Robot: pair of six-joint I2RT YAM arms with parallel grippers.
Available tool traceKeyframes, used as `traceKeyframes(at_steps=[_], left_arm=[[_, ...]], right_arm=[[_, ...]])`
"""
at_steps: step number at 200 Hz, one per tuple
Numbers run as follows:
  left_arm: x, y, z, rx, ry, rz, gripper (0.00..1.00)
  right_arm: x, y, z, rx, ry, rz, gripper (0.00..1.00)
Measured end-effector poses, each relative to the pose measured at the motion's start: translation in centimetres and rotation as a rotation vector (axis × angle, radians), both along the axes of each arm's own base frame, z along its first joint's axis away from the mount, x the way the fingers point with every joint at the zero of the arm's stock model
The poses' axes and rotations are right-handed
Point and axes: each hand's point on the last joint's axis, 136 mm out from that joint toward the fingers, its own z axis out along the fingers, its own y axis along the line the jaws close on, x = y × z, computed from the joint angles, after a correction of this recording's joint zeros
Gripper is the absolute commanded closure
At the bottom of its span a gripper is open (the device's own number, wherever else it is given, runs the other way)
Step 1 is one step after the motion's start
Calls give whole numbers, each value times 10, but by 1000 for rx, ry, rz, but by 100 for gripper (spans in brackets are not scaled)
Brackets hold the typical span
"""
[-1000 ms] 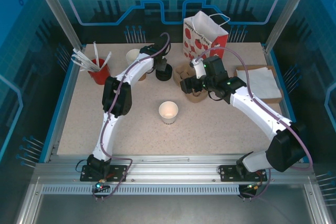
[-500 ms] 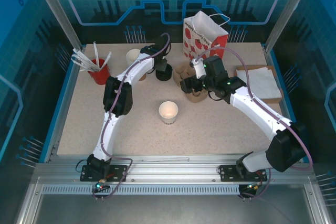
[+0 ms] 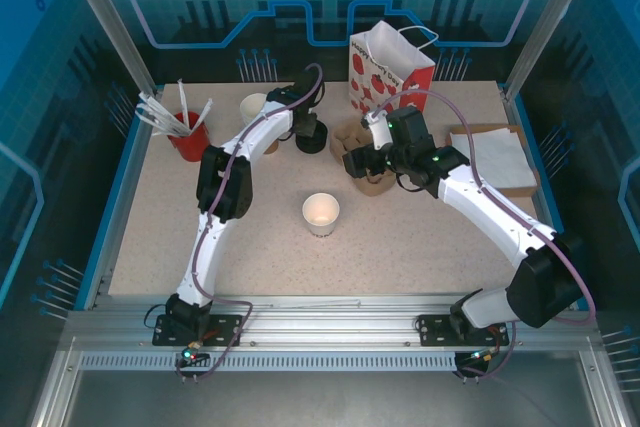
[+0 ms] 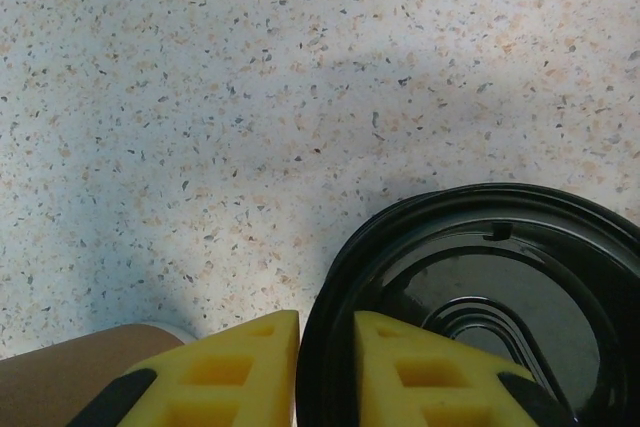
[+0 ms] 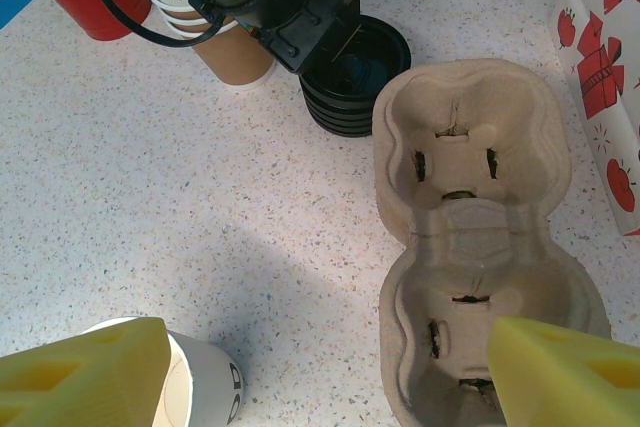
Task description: Pack the takeout coffee
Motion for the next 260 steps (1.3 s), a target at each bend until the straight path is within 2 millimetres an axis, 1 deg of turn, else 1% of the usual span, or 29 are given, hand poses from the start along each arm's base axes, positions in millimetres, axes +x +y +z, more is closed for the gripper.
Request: traceKeyframes(at_steps=[80, 166, 192, 206, 225, 247, 260], left_arm=[[2, -1, 4, -4, -10, 0, 82], [2, -1, 5, -4, -10, 0, 84], [1, 0, 10, -6, -16, 0, 84], [1, 0, 19, -11, -28, 0, 84], [0, 0, 37, -22, -55, 0, 84], [-1, 0, 69, -45, -106, -2, 85], [-6, -1, 91, -60, -138, -7, 85]], right_arm=[[0, 0, 0, 2, 1, 2, 16], [0, 0, 0, 2, 2, 3, 16], [0, 1, 0, 2, 2, 3, 16], [-1, 1, 0, 3, 3, 5, 16], [-1, 1, 0, 4, 3, 6, 16], [-1, 1, 0, 4, 4, 6, 16], [-2, 0, 0, 2, 5, 5, 16]])
